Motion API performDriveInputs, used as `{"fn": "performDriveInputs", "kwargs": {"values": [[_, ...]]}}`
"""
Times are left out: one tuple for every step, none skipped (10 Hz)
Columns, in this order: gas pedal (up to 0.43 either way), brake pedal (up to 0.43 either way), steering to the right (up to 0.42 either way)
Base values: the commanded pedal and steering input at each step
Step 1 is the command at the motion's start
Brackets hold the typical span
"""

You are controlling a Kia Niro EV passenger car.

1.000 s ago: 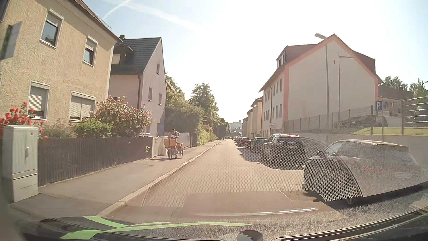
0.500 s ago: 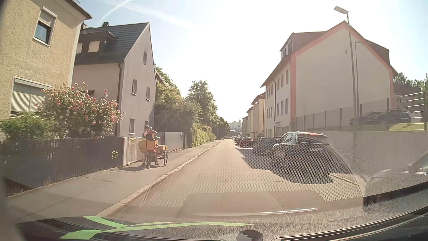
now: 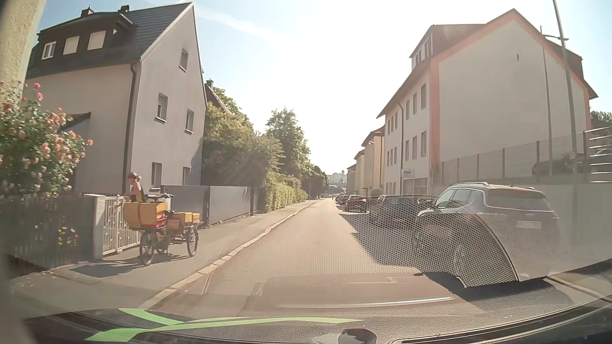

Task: Follow the waypoints while adhering to traffic rules and regulations

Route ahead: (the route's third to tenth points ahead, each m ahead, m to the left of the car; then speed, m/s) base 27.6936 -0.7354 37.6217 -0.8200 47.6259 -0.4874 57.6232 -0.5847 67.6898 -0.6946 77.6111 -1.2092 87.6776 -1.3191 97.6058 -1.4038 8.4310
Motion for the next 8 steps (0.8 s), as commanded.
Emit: {"fn": "performDriveInputs", "kwargs": {"values": [[0.079, 0.0, 0.005], [0.079, 0.0, 0.006], [0.079, 0.0, 0.006], [0.087, 0.0, 0.006], [0.11, 0.0, 0.006], [0.11, 0.0, 0.006], [0.118, 0.0, 0.006], [0.118, 0.0, 0.006]]}}
